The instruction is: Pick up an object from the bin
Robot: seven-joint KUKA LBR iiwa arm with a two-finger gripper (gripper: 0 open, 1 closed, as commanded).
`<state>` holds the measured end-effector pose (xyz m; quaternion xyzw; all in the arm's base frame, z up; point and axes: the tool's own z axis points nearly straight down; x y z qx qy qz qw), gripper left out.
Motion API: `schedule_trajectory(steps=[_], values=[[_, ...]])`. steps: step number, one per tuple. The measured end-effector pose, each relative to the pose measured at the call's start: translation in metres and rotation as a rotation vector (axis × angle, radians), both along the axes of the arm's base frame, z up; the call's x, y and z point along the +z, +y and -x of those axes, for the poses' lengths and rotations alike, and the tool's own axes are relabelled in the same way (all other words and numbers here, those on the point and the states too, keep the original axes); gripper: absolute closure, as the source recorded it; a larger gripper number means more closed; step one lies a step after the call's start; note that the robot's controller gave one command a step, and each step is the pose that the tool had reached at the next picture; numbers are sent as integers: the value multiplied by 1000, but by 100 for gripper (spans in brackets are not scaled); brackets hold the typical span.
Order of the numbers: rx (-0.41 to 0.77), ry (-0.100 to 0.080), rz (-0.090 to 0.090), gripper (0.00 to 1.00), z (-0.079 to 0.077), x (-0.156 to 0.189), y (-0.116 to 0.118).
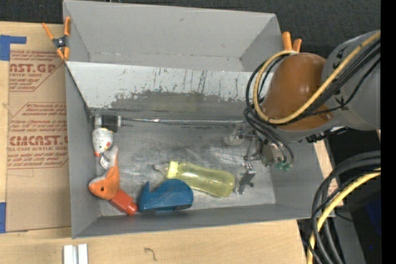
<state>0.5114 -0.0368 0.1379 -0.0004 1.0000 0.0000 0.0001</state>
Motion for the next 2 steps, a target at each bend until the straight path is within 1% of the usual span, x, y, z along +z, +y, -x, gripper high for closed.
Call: schedule_trajectory(steps=[1,2], values=[[181,2,1,100,2,-59,17],[181,2,2,100,2,-59,17]])
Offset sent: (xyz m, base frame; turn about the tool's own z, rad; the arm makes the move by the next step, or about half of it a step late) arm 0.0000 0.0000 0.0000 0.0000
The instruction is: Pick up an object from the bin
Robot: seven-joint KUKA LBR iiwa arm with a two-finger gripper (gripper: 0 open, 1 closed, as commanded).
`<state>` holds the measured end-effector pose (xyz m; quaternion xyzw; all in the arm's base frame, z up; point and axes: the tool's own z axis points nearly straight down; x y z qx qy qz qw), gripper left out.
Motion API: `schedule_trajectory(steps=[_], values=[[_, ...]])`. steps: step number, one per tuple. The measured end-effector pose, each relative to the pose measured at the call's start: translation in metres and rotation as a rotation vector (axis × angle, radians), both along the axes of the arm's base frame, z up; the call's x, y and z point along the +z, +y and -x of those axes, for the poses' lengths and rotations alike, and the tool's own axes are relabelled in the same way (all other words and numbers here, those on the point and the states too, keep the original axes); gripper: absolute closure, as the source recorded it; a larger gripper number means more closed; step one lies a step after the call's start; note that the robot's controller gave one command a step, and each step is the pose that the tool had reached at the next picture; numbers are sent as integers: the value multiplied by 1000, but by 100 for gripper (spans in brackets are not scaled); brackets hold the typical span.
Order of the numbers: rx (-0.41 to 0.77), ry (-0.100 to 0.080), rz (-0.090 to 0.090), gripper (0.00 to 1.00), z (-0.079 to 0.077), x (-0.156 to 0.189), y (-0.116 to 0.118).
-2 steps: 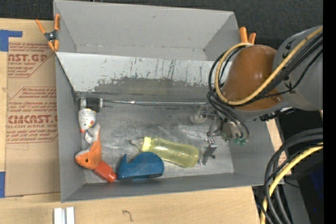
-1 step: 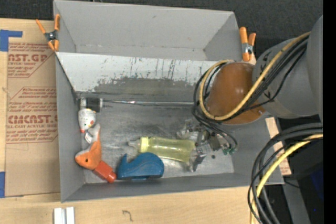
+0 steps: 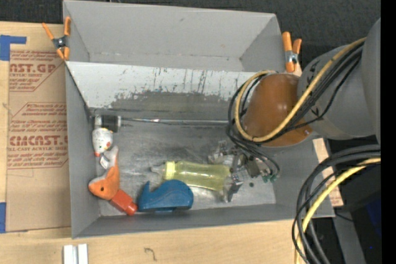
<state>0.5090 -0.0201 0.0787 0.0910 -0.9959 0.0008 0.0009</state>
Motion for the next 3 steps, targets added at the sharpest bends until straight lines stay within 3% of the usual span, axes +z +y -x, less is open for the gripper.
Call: schedule_trajectory(steps=[1,2,3], values=[[-3,-2,-1,100,1,5,0],[56,-10,-1,100,-12,18,27],[66,-6,-2,100,23,171,26]])
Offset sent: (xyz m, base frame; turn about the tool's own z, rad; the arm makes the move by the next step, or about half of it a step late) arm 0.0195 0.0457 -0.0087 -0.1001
